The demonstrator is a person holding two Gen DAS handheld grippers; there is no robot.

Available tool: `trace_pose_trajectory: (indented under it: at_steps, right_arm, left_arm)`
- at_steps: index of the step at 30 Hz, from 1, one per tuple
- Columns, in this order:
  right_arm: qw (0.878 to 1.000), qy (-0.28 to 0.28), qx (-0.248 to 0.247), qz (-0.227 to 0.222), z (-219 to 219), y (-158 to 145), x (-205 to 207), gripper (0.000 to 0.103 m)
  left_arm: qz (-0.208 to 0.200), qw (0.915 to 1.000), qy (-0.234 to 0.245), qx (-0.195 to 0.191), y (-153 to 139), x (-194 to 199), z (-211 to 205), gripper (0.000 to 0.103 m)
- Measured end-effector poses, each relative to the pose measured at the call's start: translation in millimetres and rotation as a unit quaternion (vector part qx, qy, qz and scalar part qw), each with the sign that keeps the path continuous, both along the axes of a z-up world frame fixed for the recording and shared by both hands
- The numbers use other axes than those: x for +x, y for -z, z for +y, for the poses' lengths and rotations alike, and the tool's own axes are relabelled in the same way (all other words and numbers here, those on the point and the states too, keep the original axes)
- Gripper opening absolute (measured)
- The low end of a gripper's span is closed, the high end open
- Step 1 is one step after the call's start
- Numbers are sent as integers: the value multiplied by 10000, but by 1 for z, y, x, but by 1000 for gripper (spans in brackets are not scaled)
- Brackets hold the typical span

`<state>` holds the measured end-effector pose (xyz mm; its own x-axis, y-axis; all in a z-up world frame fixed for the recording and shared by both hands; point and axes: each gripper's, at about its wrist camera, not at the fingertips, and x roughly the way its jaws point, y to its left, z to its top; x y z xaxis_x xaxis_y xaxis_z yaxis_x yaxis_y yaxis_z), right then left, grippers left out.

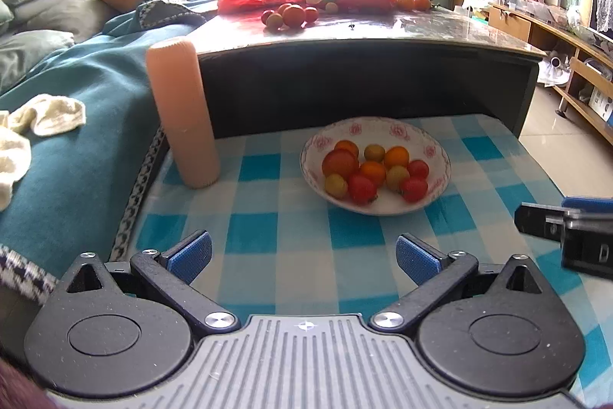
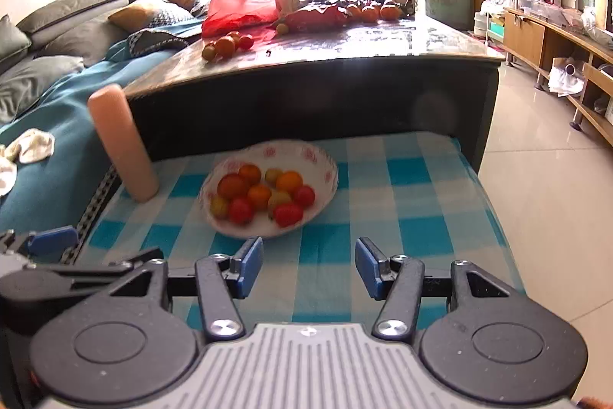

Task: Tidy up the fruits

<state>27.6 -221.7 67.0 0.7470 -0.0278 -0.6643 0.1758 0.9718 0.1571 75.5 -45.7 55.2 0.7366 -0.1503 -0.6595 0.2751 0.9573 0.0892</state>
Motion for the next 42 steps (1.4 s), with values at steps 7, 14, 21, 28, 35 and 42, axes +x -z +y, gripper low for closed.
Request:
trace_pose_trajectory:
  at_steps: [7, 14, 21, 28, 35, 42]
  right_arm:
    - [9998, -52, 26, 197, 13, 8, -31, 67]
    - [9996, -61, 100, 247, 22, 10, -58, 67]
    - [9994, -169, 105, 268, 35, 12, -75, 67]
    - [9994, -175, 129, 264, 40, 11, -83, 67]
    - [9994, -148, 137, 297, 42, 12, -90, 67]
    - [9992, -124, 136, 345, 44, 14, -96, 67]
  left_arm:
    - [141, 9999, 70, -68, 1, -31, 5, 103]
    - [435, 9990, -20, 37, 11, -52, 11, 103]
    - [463, 9989, -43, -73, 10, -68, 20, 103]
    - [492, 9987, -40, -158, 10, -77, 22, 103]
    - [555, 9983, -40, -169, 14, -84, 24, 103]
    - [658, 9977, -52, -136, 17, -89, 24, 103]
